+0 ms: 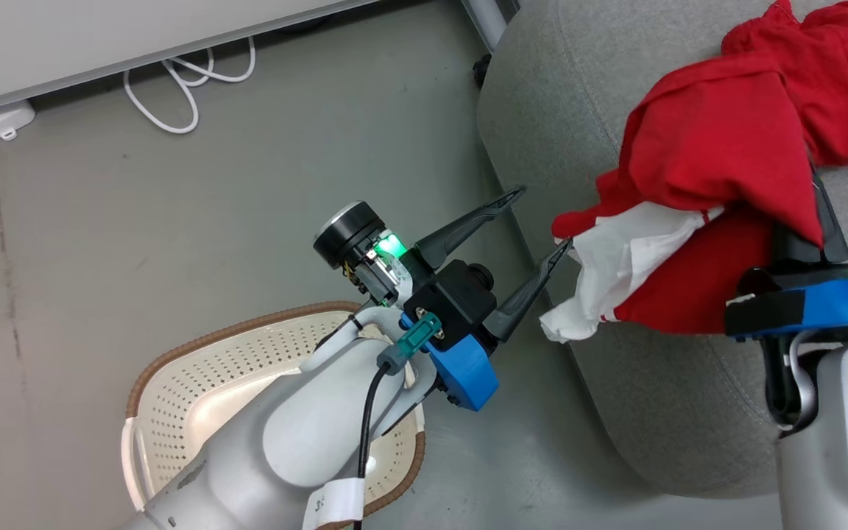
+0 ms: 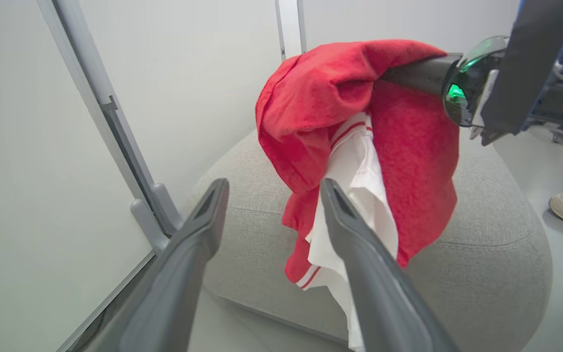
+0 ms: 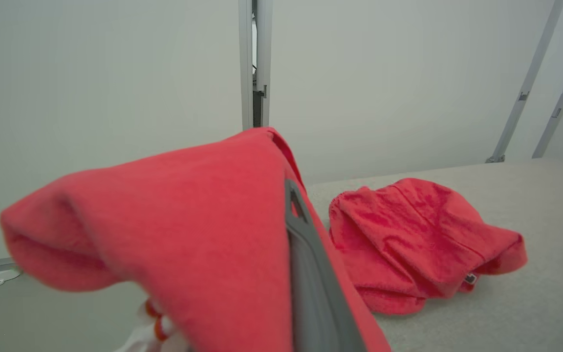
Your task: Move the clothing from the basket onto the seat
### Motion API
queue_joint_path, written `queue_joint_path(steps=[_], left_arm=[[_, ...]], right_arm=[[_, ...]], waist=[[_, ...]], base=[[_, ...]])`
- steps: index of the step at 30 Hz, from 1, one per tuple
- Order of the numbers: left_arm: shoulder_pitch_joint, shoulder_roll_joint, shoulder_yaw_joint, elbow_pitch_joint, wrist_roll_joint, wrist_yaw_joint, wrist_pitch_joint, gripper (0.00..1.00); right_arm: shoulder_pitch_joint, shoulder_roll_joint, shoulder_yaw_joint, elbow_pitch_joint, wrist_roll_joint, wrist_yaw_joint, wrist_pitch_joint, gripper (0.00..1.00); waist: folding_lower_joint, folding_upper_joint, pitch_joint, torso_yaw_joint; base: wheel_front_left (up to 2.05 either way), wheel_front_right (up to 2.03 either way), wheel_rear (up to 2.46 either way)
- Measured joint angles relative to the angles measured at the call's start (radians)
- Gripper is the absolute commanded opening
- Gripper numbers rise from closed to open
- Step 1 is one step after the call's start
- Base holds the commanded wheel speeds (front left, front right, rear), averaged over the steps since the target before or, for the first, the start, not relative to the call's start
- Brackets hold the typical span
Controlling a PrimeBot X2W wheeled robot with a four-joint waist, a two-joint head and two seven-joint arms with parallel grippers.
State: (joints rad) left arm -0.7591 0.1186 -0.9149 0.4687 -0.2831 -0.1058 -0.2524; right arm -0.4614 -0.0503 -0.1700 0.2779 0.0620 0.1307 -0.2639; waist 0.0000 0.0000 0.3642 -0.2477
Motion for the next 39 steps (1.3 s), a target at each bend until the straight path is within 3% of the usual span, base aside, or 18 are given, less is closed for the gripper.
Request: queue_joint_path(steps=[17, 32, 39], left_arm=[[-0.006, 0.010, -0.037, -0.020, 0.003, 0.001, 0.011, 1.00], [-0.018, 0.010, -0.035, -0.024, -0.007, 0.013, 0.003, 1.00], [-0.035, 0.013, -0.032, -0.028, -0.007, 0.019, 0.000, 1.00]], right_arm=[[0.117, 0.000, -0.082, -0.057, 0.046, 0.000, 0.000, 0.00], [0.123, 0.000, -0.082, -0.067, 0.047, 0.000, 0.000, 0.00], [0.021, -0.002, -0.061, -0.111, 0.013, 0.000, 0.000, 0.00]], waist=[[0.0000, 0.0000, 0.060, -0.088], [0.0000, 0.0000, 0.065, -0.071], [0.0000, 0.0000, 0.094, -0.066]], base=[[0.00, 0.00, 0.00], [0.00, 0.00, 0.00], [0.00, 0.00, 0.00]])
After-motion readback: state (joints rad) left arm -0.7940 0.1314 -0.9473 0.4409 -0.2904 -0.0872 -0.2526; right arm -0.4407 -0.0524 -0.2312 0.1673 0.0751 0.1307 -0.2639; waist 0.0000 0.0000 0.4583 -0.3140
